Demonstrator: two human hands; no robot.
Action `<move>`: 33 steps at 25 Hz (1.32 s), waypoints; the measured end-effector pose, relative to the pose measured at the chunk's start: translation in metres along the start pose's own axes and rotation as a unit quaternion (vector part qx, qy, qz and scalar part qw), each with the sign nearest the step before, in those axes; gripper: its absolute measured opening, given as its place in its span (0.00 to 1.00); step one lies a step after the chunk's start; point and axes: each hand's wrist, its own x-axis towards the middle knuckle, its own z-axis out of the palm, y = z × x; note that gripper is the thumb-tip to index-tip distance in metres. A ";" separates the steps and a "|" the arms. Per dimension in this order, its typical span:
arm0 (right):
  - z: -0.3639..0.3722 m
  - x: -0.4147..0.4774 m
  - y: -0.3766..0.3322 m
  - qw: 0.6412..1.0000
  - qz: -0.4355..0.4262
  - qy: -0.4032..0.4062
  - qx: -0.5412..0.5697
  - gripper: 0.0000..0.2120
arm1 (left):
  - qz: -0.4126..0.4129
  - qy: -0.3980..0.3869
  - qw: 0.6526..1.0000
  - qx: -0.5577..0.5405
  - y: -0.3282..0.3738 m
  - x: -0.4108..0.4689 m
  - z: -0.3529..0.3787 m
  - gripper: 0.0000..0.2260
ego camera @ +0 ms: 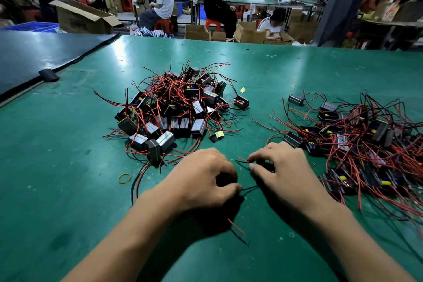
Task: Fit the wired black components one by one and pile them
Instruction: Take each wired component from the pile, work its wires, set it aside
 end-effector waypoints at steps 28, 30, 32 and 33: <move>0.004 -0.005 -0.009 0.984 -0.044 0.044 0.165 0.03 | -0.355 0.375 0.831 -0.208 -0.012 0.019 0.014 0.08; 0.008 -0.007 -0.016 0.985 -0.085 0.011 0.150 0.07 | -0.352 0.423 0.794 -0.260 -0.014 0.019 0.013 0.06; 0.010 -0.009 -0.018 0.985 -0.114 -0.030 0.125 0.14 | -0.335 0.441 0.781 -0.288 -0.012 0.017 0.013 0.06; 0.011 -0.009 -0.018 0.986 -0.126 -0.045 0.105 0.17 | -0.328 0.438 0.783 -0.295 -0.010 0.017 0.014 0.06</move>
